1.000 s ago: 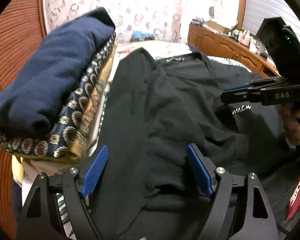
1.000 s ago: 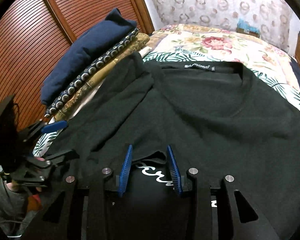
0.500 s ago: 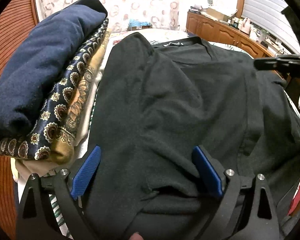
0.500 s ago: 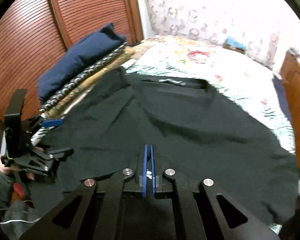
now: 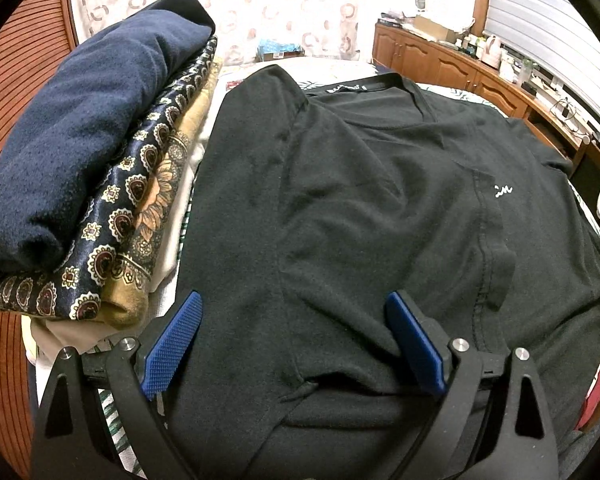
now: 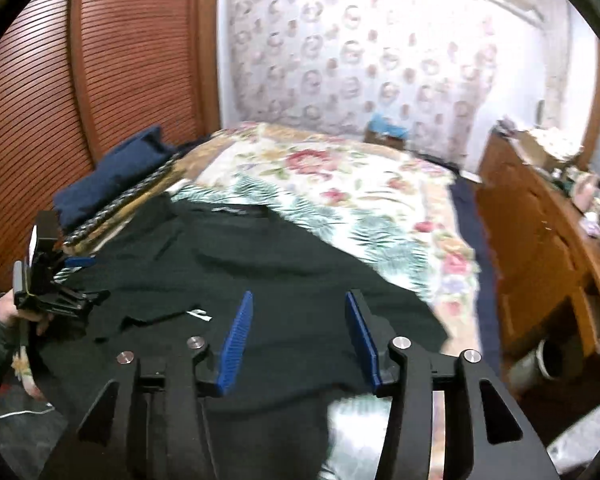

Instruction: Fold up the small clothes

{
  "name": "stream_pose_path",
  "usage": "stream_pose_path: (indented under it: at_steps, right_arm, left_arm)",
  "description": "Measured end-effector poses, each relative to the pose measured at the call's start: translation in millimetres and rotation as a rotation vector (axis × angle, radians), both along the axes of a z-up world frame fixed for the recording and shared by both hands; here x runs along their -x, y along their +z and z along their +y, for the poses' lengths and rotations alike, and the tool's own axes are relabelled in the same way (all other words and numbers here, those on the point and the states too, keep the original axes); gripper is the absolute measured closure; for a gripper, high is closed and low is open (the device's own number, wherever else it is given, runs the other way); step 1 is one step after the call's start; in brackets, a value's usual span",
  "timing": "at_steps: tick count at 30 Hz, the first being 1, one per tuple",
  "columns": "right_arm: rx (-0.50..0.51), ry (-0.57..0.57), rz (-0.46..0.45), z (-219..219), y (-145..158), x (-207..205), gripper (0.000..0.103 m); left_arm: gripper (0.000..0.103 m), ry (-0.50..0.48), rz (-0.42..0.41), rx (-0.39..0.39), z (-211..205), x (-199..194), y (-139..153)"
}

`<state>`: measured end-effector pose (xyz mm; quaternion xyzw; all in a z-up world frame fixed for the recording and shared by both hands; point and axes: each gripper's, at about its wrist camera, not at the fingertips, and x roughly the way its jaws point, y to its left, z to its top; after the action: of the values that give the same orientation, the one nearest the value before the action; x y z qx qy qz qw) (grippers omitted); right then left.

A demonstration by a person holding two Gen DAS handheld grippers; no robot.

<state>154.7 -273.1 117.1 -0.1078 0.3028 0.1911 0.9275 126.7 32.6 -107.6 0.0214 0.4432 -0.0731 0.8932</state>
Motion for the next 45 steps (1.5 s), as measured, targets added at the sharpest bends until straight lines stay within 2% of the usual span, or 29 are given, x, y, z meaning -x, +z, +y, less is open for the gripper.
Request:
stream_pose_path:
  at_steps: [5,9,13,19,24,26,29,31,36,40,42,45]
  right_arm:
    - [-0.006,-0.116,0.030,-41.8,-22.5,5.6,0.051]
    - [-0.019,-0.195,0.099,-70.5,-69.3,-4.7,0.052]
    - [-0.072,-0.272,0.171,-95.9,-112.6,-22.3,0.052]
    - [-0.224,-0.323,0.246,-122.1,-139.9,-49.7,0.052]
    - [-0.313,-0.324,0.304,-139.3,-142.9,-68.0,0.052]
    - [-0.316,-0.312,0.310,-141.3,-138.3,-73.3,0.076]
    - [-0.257,-0.291,0.256,-138.7,-128.4,-75.4,0.086]
    - [-0.206,-0.283,0.198,-129.5,-121.2,-71.5,0.087]
    - [-0.107,-0.235,0.046,-96.3,-87.6,-46.6,0.088]
    - [-0.065,-0.133,-0.034,-55.6,-65.9,-28.1,0.088]
    - [-0.070,-0.076,-0.048,-35.5,-60.1,-18.9,0.088]
    - [-0.086,0.021,-0.031,-6.7,-61.2,-4.9,0.088]
  left_arm:
    - [0.009,0.000,-0.001,-0.001,0.2,-0.3,0.1]
    - [0.009,0.000,-0.001,-0.001,0.3,-0.7,0.1]
    - [0.009,0.000,-0.001,-0.001,0.2,-0.8,0.0]
    - [0.009,-0.001,-0.003,-0.003,0.2,-0.6,-0.1]
    - [0.009,-0.001,-0.003,-0.003,0.2,-0.5,-0.1]
    - [0.009,0.000,-0.004,-0.002,0.0,-0.4,0.0]
    - [0.009,0.007,-0.017,-0.005,-2.6,-3.9,0.8]
    - [0.009,0.026,-0.080,0.008,-1.7,2.7,11.0]
    - [0.009,0.023,-0.269,0.108,-8.8,28.1,48.0]
    - [0.009,-0.016,-0.394,0.092,-33.9,44.3,69.4]
    - [0.009,-0.043,-0.415,0.086,-46.3,48.5,73.0]
    - [0.009,-0.066,-0.409,0.131,-55.2,49.9,72.9]
